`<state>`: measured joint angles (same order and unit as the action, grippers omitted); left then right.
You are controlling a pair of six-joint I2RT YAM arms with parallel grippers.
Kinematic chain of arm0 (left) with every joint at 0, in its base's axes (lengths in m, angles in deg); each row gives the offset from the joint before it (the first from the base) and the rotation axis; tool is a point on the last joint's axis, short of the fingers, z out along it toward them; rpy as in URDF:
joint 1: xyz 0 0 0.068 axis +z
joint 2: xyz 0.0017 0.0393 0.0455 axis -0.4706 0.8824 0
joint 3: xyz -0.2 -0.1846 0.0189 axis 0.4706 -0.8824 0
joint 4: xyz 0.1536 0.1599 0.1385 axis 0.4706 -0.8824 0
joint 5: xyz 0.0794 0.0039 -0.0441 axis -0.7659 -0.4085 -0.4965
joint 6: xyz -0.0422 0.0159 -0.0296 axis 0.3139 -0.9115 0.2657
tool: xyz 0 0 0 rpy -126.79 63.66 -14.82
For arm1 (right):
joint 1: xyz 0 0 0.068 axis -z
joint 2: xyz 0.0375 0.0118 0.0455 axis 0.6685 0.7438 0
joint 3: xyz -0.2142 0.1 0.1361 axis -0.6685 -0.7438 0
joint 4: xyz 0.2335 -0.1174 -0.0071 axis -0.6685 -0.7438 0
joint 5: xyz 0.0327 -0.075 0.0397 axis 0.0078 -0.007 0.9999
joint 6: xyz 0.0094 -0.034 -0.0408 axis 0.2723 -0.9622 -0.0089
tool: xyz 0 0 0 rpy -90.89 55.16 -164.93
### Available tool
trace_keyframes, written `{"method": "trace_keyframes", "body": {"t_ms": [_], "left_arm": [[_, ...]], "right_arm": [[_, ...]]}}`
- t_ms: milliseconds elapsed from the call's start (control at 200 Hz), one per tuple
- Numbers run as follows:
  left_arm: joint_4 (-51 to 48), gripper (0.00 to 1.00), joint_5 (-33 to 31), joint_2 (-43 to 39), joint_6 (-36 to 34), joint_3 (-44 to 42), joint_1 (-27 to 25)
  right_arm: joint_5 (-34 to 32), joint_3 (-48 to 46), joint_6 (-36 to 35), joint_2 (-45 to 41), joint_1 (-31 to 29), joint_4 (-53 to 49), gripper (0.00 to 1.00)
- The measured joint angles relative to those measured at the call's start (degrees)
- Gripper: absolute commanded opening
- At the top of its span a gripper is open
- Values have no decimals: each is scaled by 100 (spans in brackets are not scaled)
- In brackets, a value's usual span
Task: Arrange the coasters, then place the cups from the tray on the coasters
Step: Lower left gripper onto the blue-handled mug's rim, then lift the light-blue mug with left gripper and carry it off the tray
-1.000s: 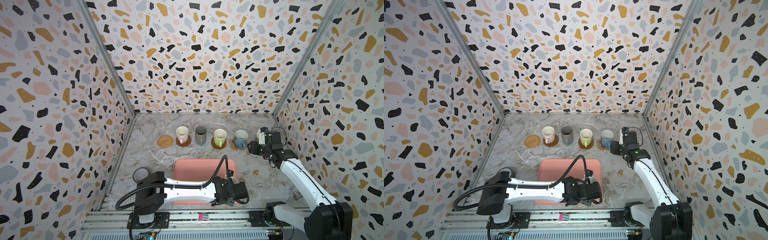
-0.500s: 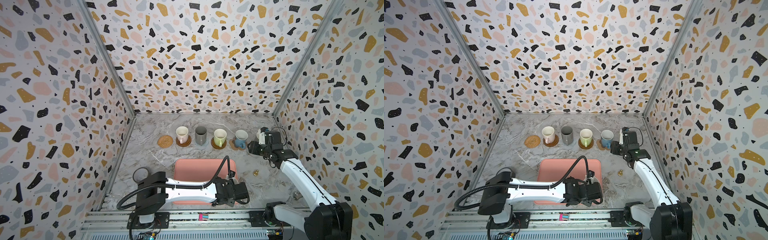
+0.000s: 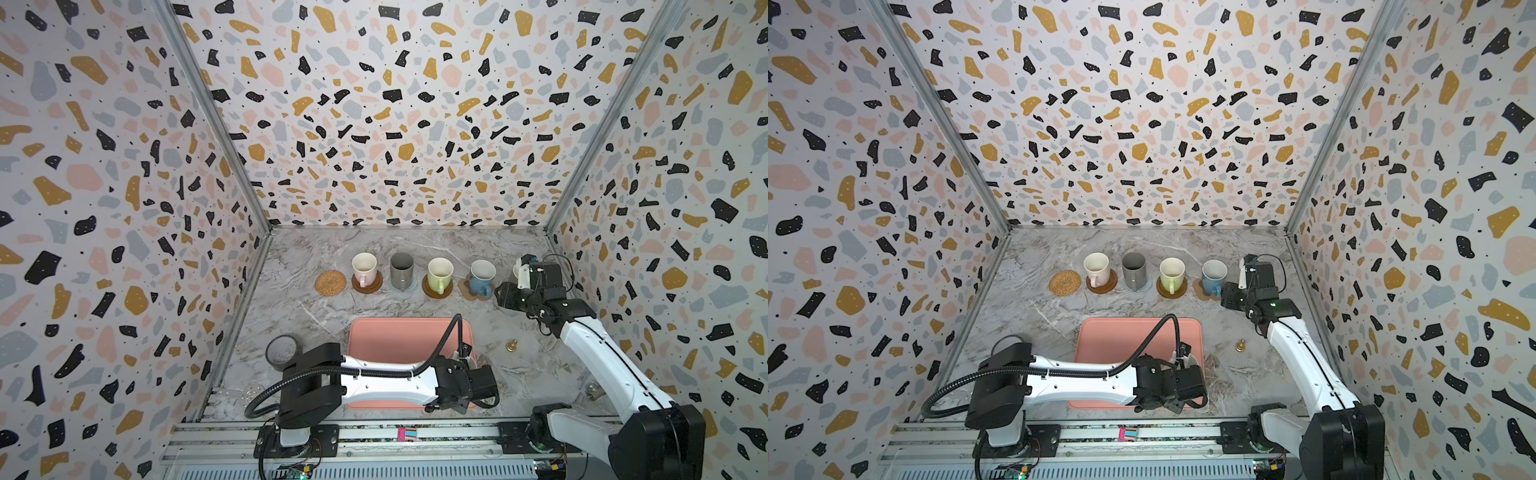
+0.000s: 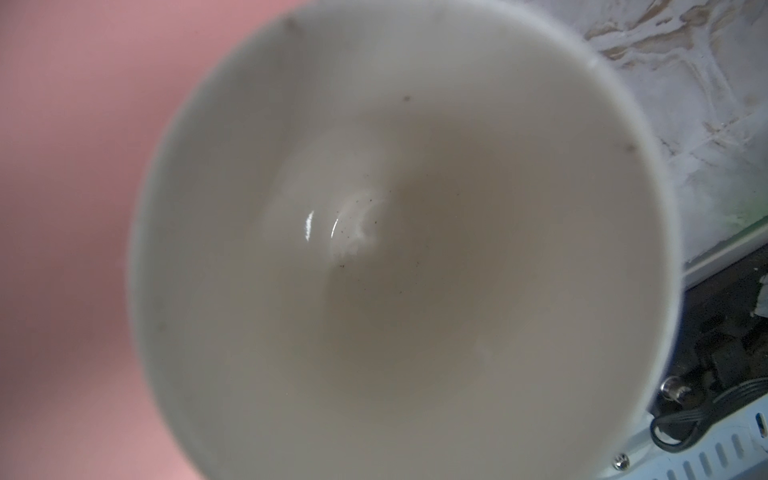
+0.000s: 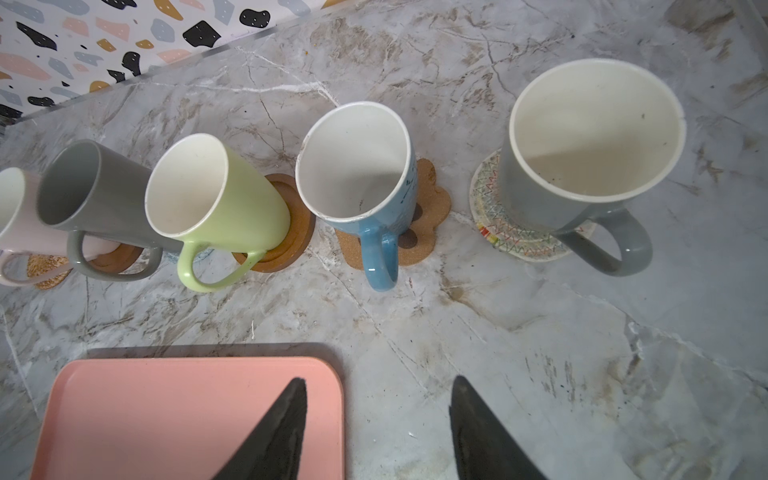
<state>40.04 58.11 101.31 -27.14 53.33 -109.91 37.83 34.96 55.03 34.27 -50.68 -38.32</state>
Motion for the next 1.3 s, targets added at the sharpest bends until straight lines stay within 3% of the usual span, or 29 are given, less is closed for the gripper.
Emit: {"method": "trace_keyframes", "body": {"t_ms": [711, 1302], "left_arm": [[310, 18, -227, 13, -37, -59, 4], [417, 17, -424, -531, 118, -654, 52]], "right_arm": [[-31, 0, 42, 0, 0, -39, 57], [-87, 0, 85, -4, 0, -87, 57]]}}
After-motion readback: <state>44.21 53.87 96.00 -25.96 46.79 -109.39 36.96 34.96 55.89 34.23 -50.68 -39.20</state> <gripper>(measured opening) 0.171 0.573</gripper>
